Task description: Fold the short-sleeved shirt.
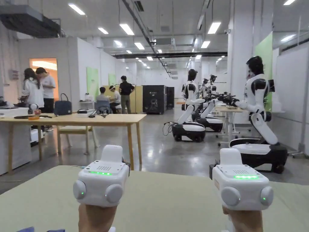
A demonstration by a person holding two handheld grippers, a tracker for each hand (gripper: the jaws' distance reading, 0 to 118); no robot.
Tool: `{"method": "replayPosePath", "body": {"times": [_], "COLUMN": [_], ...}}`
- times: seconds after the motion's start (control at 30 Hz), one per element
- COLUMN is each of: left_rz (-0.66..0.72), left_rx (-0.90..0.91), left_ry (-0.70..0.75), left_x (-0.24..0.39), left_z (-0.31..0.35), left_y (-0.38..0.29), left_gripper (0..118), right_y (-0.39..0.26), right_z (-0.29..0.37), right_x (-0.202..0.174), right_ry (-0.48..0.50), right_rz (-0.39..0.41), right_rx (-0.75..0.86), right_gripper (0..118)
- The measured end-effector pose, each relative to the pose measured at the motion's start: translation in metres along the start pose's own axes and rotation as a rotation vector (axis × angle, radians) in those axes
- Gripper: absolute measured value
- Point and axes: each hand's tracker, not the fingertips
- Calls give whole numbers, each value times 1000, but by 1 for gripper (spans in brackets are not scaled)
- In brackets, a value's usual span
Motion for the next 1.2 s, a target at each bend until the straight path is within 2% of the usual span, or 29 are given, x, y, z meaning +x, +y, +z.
{"method": "replayPosePath", "body": {"times": [0.13,0.2,0.27,0.3,0.43,0.57,0.63,0.7,0.77,0.83,0.87,0.9,0.93,0.97,1.0,1.07,1.2], "left_rz": [33,67,64,60,-15,-143,-169,-212,-290,-335,-314,-280,-224,-165,-122,-66,-103], "left_rx": [-24,-41,-46,-52,-138,-452,-690,-818,-888,-867,-854,-836,-835,-866,-899,-899,-912], "left_ry": [106,147,177,181,175,53,-48,-136,-162,-147,-145,-137,-135,-144,-157,-215,-166], "left_x": [-76,-104,-126,-133,-146,-135,-132,-124,-119,-112,-112,-114,-117,-120,-123,-131,-129], "left_z": [21,29,37,39,38,17,-8,-24,-39,-50,-57,-64,-71,-79,-86,-99,-109], "left_y": [-11,-15,-19,-21,-31,-58,-84,-115,-147,-173,-184,-196,-201,-209,-216,-217,-245], "left_gripper": [0,0,0,0,0,0,0,0,0,0,5,20,68,110,118,116,116], "right_y": [-1,-2,-3,-17,-18,-19,-24,-32,-40,-52,-58,-65,-67,-70,-74,-83,-97], "right_z": [1,5,6,-20,-28,-11,-8,-8,-11,-16,-18,-21,-16,-11,-13,-16,-25], "right_x": [-84,-113,-133,-138,-148,-140,-135,-133,-126,-121,-119,-117,-116,-116,-116,-115,-115], "right_ry": [165,241,261,262,294,375,377,411,503,528,528,534,542,547,550,559,570], "right_rz": [37,59,82,91,94,16,-8,-28,-49,-50,-43,-31,-24,-18,-12,-7,-10], "right_rx": [8,24,33,31,25,-15,-25,-34,-68,-89,-92,-96,-100,-106,-113,-129,-162], "right_gripper": [0,0,0,0,0,0,0,0,0,0,0,0,0,0,0,0,0]}}
